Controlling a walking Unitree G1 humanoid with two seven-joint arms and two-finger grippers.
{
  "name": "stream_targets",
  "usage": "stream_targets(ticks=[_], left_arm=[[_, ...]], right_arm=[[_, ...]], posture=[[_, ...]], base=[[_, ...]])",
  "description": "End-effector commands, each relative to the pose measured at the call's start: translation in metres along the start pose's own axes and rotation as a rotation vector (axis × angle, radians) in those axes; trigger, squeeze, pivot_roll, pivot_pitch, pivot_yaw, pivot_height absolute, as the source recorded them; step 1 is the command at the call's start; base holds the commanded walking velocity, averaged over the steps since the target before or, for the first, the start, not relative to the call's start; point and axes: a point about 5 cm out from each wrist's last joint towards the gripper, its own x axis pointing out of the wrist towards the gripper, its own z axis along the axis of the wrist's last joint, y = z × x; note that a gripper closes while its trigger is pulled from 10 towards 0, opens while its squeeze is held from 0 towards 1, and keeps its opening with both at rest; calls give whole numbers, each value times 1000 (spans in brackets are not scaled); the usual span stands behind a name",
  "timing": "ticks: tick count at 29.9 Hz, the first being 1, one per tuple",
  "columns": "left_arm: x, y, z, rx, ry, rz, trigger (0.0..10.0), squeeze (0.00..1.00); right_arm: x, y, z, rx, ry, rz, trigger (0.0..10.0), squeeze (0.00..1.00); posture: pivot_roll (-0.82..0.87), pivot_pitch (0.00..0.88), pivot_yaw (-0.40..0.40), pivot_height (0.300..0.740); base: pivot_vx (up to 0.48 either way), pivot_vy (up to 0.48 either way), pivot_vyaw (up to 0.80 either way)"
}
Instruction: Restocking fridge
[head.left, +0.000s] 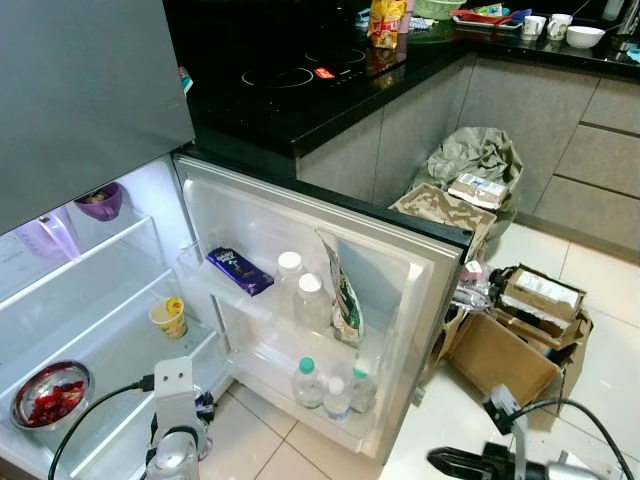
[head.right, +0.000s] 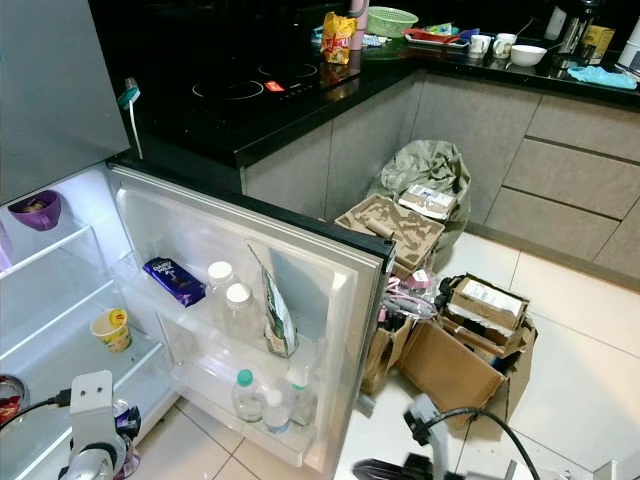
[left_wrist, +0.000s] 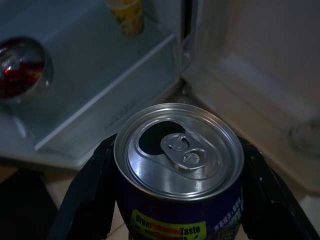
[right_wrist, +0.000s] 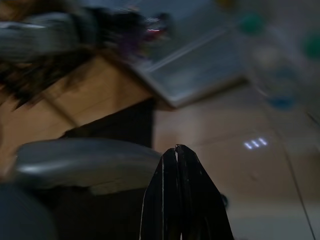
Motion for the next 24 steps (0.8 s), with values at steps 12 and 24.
stream_targets(ticks=[12, 24], left_arm=[[-45, 23, -91, 67, 320, 52, 10000, 0], [-53, 25, -103, 67, 360, 60, 10000, 0]], right_arm=[[42, -10, 97, -310, -282, -140, 10000, 0], [19, -31, 112, -355, -264, -441, 10000, 0]], posture=[[-93, 39, 3, 740], [-89, 39, -3, 740]], base=[[0, 0, 0], [0, 0, 0]])
